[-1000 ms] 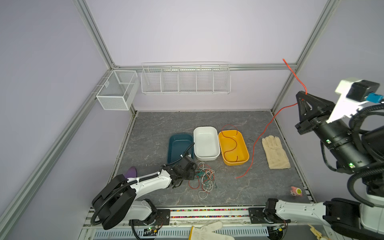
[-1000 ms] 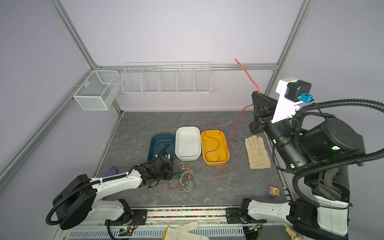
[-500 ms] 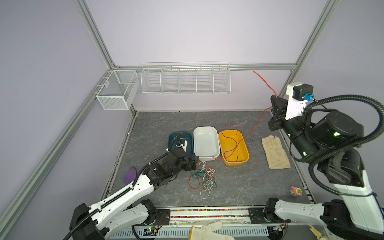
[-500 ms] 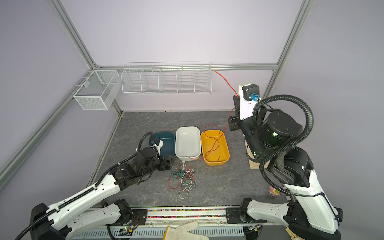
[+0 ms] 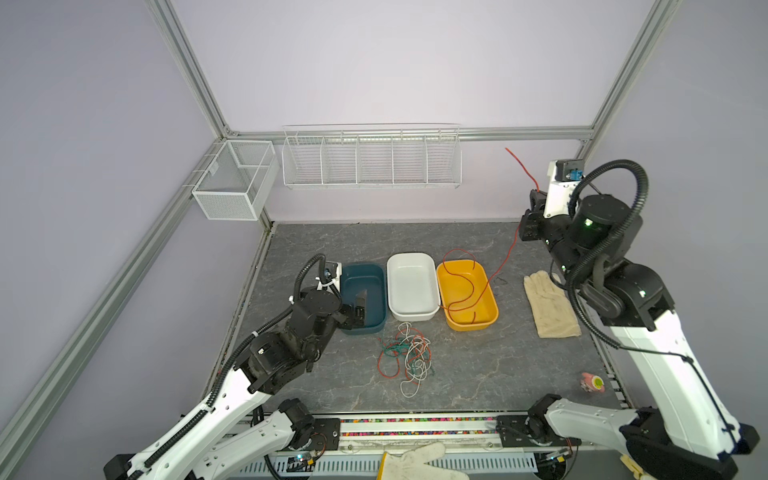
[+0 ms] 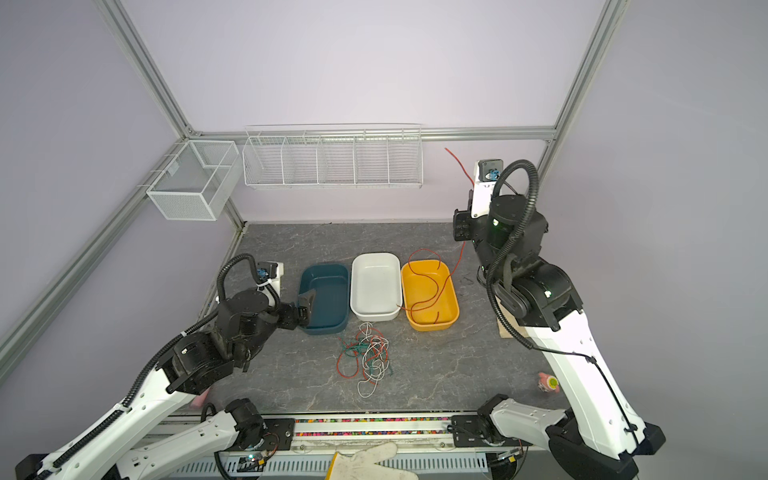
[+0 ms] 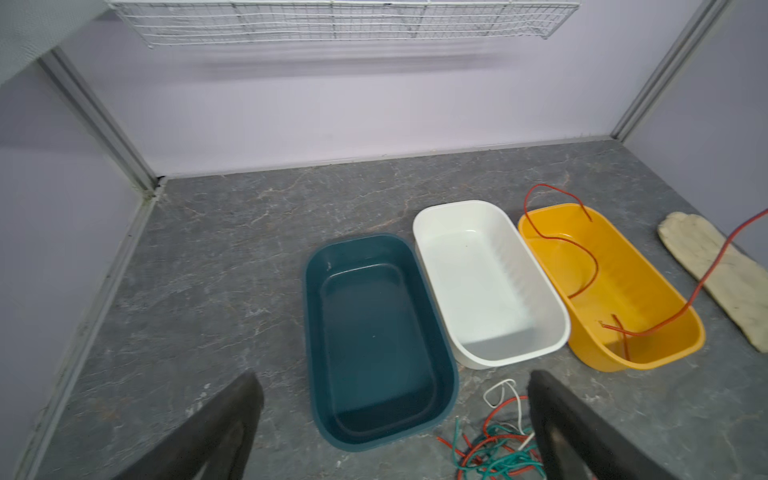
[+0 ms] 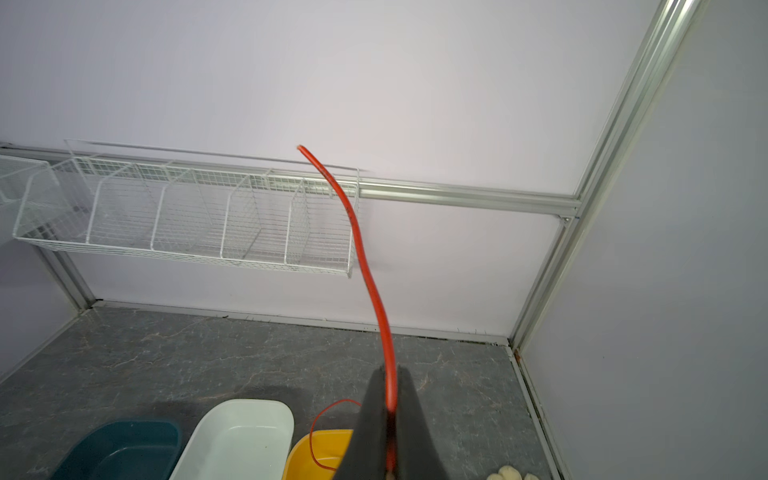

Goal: Untangle the cables
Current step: 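Carry the red wire with the right gripper back over the yellow tub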

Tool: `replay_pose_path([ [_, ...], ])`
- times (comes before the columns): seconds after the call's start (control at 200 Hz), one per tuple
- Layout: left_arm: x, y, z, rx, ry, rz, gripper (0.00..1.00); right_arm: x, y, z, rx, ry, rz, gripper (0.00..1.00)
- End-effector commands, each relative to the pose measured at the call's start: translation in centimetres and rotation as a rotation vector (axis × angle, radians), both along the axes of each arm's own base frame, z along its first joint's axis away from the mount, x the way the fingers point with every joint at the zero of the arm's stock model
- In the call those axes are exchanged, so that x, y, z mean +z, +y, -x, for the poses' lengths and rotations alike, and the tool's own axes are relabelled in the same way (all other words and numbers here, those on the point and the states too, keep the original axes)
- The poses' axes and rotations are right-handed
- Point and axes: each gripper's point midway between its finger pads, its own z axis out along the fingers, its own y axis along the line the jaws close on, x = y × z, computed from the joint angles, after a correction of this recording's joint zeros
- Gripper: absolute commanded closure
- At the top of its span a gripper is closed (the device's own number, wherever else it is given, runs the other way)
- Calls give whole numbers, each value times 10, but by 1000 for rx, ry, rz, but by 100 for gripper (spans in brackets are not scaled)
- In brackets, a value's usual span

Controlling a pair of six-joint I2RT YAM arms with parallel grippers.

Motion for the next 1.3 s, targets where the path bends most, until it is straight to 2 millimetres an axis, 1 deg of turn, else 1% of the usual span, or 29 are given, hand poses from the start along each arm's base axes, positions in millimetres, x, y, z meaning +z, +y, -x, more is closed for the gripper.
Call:
replay_pose_path([
  [0.0, -6, 26, -3, 88, -71, -101, 1, -28, 0, -24, -20, 56, -85, 94],
  [0.085, -6, 32, 0, 112, -101, -59, 1, -48, 1, -35, -38, 84, -77, 94],
  [0.16, -7, 36, 3, 115, -118, -37, 1, -60, -3, -42, -76, 92, -56, 94],
  [0.23, -7, 39, 6, 115, -132, -20, 1, -66, -13, -46, -135, 92, -40, 94],
  [0.245, -5, 44, 6, 140, -143, -20, 1, -67, -14, -46, -144, 91, -39, 94],
  [0.295, -4, 47, 7, 149, -157, -6, 1, -70, -17, -48, -164, 89, -35, 94],
  [0.375, -4, 49, 9, 152, -167, 10, 1, -78, -20, -50, -188, 100, -31, 94],
  [0.42, -5, 49, 9, 149, -169, 16, 1, -81, -24, -50, -220, 101, -29, 94],
  [0.5, -6, 47, 9, 141, -165, 17, 1, -83, -37, -47, -292, 88, -20, 94],
  [0.57, -7, 47, 9, 140, -163, 17, 1, -79, -52, -40, -367, 64, -27, 94],
  [0.665, -7, 46, 9, 136, -163, 20, 1, -76, -56, -36, -382, 44, -37, 94],
  [0.76, -7, 45, 8, 134, -162, 18, 1, -86, -47, -42, -341, 82, -32, 94],
  [0.905, -8, 45, 9, 133, -161, 19, 1, -113, -24, -47, -225, 157, -72, 94],
  [1.01, -8, 46, 9, 133, -163, 21, 1, -138, -4, -48, -136, 225, -107, 94],
  [1.08, -8, 45, 9, 131, -162, 20, 1, -158, 10, -49, -82, 284, -114, 94],
  [1.169, -9, 45, 9, 131, -160, 18, 1, -180, 21, -49, -49, 347, -119, 94],
  [1.294, -9, 45, 9, 132, -160, 18, 1, -203, 38, -47, 4, 404, -140, 94],
])
